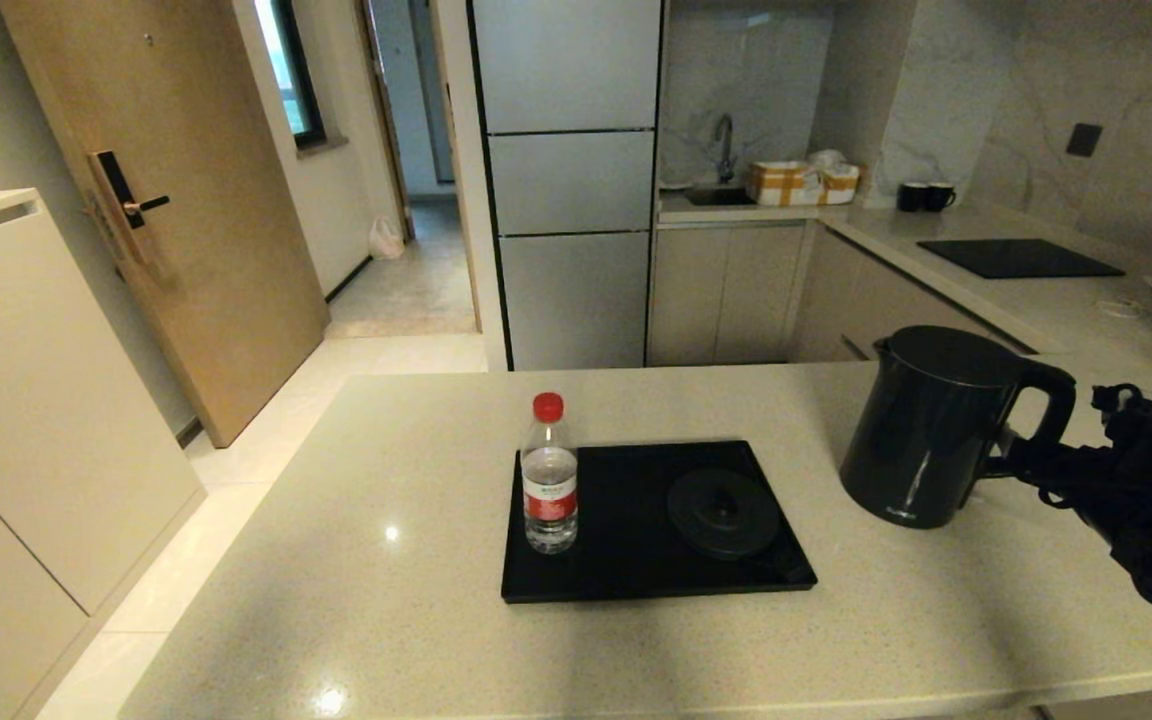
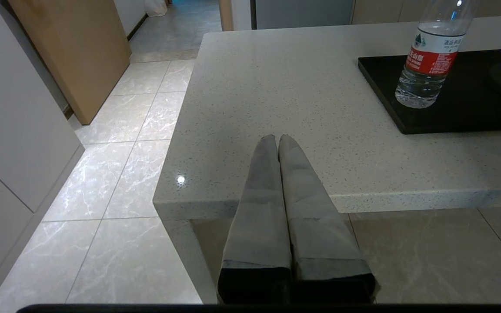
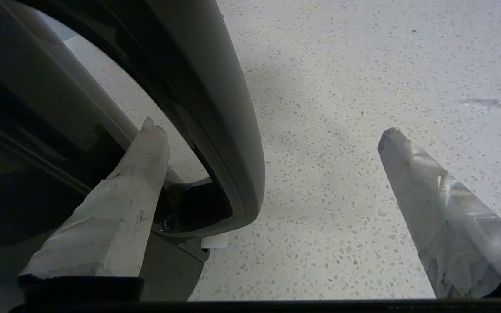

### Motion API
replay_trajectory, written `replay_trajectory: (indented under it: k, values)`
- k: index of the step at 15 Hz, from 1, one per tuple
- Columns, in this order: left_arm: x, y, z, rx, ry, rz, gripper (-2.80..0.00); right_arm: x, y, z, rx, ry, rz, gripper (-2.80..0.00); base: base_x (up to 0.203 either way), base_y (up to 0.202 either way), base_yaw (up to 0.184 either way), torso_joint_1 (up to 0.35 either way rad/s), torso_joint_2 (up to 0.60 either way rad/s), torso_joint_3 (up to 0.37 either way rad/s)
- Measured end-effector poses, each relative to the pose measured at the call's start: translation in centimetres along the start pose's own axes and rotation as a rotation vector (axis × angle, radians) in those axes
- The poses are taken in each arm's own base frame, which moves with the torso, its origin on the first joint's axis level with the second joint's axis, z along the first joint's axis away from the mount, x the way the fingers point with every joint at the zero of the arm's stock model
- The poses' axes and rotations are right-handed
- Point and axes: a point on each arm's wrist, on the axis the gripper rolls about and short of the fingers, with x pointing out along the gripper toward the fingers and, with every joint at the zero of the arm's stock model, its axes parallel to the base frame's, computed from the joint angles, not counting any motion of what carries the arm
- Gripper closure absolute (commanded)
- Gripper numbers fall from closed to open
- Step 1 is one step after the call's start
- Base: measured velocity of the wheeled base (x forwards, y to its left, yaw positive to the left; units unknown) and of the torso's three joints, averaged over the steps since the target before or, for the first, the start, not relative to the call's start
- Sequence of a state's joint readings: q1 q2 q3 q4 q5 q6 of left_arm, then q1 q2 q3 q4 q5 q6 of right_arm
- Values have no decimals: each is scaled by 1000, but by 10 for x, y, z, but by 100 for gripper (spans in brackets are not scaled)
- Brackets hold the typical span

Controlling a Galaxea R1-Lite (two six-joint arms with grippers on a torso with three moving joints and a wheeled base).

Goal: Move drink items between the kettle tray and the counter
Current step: Return the kettle to its original position

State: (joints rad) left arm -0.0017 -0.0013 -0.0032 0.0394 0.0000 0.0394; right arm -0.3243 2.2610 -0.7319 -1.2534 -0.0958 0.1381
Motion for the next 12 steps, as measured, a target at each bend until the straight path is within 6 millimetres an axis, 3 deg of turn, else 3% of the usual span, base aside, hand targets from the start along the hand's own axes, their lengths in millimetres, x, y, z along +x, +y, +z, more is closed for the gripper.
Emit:
replay_trajectory:
  k: [12]
  values:
    - [0, 0, 0, 0, 0, 0, 0, 7, 4, -6, -28, 23, 68, -280, 0, 0, 0, 0, 0, 0]
